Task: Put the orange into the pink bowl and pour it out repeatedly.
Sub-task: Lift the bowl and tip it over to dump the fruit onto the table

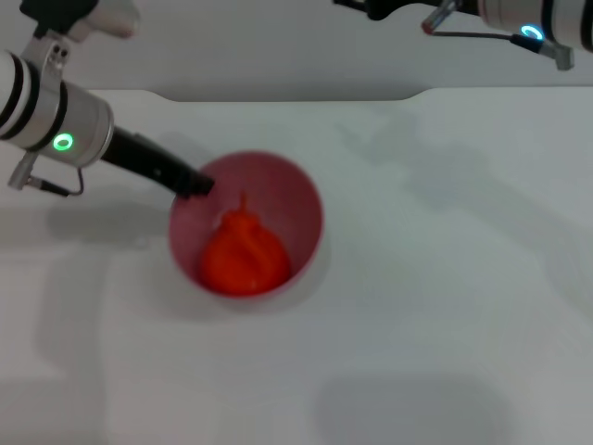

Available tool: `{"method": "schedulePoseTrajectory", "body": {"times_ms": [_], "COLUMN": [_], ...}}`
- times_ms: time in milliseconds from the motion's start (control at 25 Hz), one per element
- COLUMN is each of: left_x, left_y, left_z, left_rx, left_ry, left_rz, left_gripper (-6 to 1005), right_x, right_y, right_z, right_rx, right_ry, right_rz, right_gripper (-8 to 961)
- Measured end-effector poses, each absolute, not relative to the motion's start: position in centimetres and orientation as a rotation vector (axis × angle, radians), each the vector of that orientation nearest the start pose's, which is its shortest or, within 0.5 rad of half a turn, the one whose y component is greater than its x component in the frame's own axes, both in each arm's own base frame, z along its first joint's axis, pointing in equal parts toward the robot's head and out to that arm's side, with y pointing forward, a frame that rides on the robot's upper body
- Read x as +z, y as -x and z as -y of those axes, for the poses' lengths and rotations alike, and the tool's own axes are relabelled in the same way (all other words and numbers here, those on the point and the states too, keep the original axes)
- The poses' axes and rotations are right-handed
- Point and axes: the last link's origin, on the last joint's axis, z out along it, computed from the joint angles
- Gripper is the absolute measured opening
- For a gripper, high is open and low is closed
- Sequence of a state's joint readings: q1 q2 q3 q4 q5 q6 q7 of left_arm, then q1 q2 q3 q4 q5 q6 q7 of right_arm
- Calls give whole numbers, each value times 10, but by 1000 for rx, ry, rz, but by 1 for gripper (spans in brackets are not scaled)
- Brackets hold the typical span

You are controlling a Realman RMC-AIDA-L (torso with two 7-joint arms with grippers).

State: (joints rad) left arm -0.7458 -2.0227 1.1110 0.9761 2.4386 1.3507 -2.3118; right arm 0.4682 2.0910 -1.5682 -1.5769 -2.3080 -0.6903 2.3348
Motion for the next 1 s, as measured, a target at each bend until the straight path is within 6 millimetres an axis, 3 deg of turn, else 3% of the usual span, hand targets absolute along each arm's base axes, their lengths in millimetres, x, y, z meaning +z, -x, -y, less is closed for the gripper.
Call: {"method": "schedulePoseTrajectory", "body": {"times_ms": [400,1000], "left_x": [-1,-8], "left_y": [208,217], "left_z": [-397,-392], "left_rx": [330,354], "left_ry": [2624,2622], "left_rz": [959,991], "left_gripper": [41,41], "right_x": [22,20], "right_y": [-96,-99], "right_z": [-397,-397], "right_rx": [402,406], "right_ry": [2227,2231], "right_rz": [-299,-319], "right_gripper": [579,578]}}
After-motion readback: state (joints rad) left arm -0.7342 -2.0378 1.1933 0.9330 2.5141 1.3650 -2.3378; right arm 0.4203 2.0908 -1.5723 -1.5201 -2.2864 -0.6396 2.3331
